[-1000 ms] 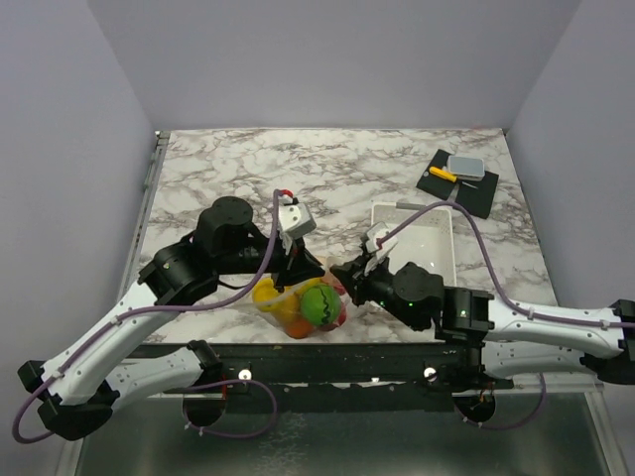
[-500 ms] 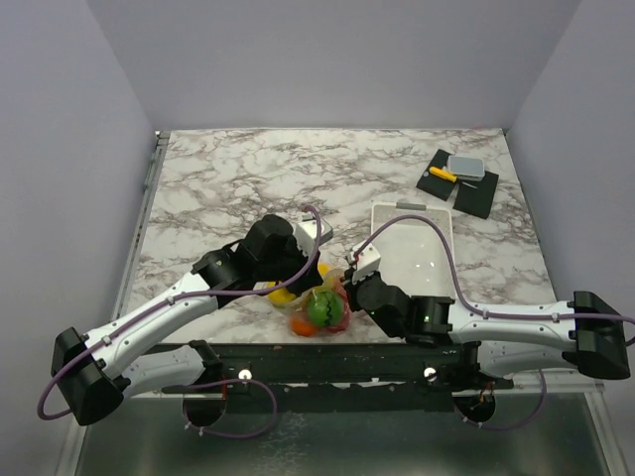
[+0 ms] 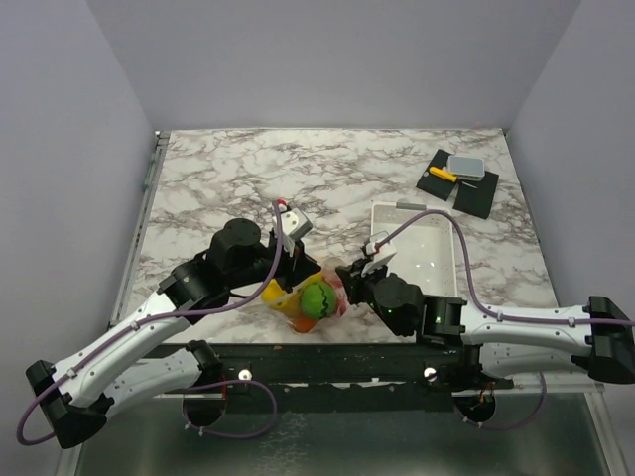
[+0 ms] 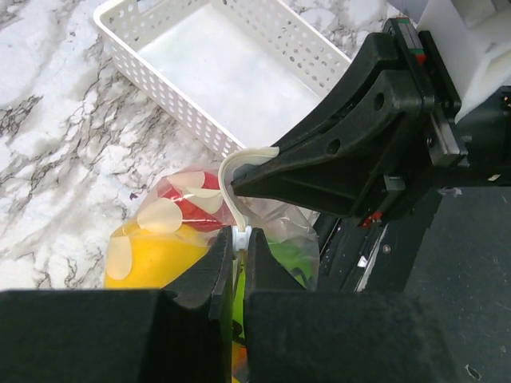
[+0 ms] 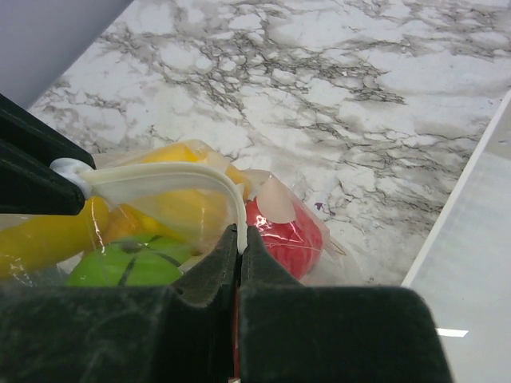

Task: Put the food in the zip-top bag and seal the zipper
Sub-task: Zip the zipper food storage bag at the center of the board.

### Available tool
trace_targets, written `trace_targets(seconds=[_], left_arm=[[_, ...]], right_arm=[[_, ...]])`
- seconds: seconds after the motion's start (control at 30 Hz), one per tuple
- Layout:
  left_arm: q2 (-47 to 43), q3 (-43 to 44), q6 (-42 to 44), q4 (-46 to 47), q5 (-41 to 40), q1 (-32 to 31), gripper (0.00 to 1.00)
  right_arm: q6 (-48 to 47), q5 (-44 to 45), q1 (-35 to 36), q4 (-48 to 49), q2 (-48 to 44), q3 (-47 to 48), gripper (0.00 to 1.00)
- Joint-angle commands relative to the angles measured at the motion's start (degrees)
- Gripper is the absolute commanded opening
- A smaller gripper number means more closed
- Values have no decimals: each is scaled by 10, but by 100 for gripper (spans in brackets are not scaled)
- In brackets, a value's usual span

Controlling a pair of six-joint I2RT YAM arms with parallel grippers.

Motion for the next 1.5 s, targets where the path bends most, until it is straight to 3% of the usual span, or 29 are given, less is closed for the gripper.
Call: trace_targets(seconds=[0.0, 0.77, 1.1, 1.23, 1.4, 1.47], left_arm=[[-37, 20, 7, 20, -18, -1, 0], [-94, 29, 13, -36, 16, 0, 0], [-136, 30, 10, -43, 12, -1, 0], [-147, 29, 5, -44, 15, 0, 0], [-141, 32, 0, -44, 27, -1, 0], [-135, 35, 0, -44, 34, -1, 0]], right_arm=[[10, 34, -3, -50, -27, -3, 1], [-22, 144, -2, -107, -152, 49, 1], [15, 227, -2, -173, -144, 80, 1], [18, 212, -3, -178, -143, 82, 1], [-29, 128, -2, -159, -152, 84, 1], [-47, 101, -2, -170, -152, 96, 7]])
